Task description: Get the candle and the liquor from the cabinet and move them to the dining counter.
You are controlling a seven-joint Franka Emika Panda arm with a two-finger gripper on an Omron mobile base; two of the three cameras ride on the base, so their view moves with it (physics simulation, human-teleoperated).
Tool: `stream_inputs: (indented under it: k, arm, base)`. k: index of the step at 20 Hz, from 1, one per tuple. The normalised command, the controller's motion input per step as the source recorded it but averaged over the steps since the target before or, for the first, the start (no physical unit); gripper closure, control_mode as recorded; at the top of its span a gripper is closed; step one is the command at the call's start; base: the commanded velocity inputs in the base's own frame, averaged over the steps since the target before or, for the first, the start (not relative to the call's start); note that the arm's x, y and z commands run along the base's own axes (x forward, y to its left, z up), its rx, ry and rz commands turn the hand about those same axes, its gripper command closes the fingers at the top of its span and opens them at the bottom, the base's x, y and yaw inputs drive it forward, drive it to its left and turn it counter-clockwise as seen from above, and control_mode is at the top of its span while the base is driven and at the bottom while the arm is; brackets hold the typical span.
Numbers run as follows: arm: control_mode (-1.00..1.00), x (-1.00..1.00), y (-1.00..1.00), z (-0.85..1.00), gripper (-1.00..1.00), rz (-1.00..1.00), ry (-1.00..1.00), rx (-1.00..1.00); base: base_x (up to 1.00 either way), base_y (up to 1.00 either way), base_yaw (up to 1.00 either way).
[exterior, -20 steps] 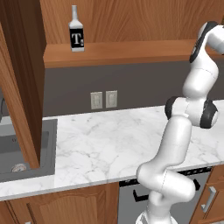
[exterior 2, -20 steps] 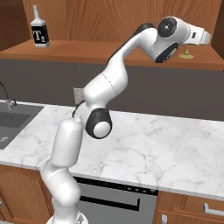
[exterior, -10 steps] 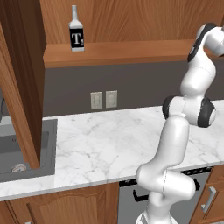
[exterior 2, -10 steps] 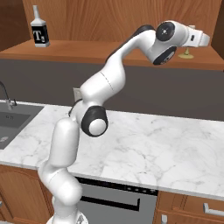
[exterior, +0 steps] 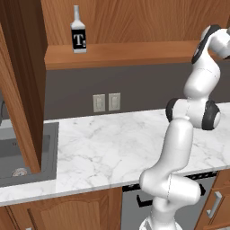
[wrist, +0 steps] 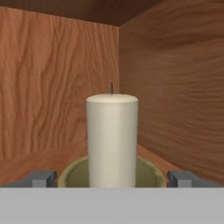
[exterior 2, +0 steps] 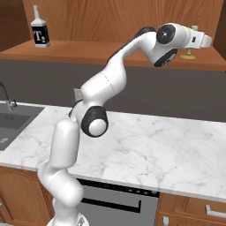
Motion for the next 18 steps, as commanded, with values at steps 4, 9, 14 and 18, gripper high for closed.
stream_inputs:
  k: [4, 9, 14, 18]
  arm:
    - [-1.0, 0.0, -0.01, 0.0, 1.0, 0.0, 0.0, 0.0]
    - [-1.0, 0.0, 0.0, 0.0, 1.0, 0.0, 0.0, 0.0]
    - [-1.0, 0.0, 0.0, 0.0, 1.0, 0.0, 0.0, 0.0]
    - [-1.0, 0.0, 0.0, 0.0, 1.0, 0.0, 0.0, 0.0]
  base:
    - [0.0, 0.0, 0.0]
    - [0.0, 0.0, 0.0]
    - [0.0, 0.0, 0.0]
    - [0.0, 0.0, 0.0]
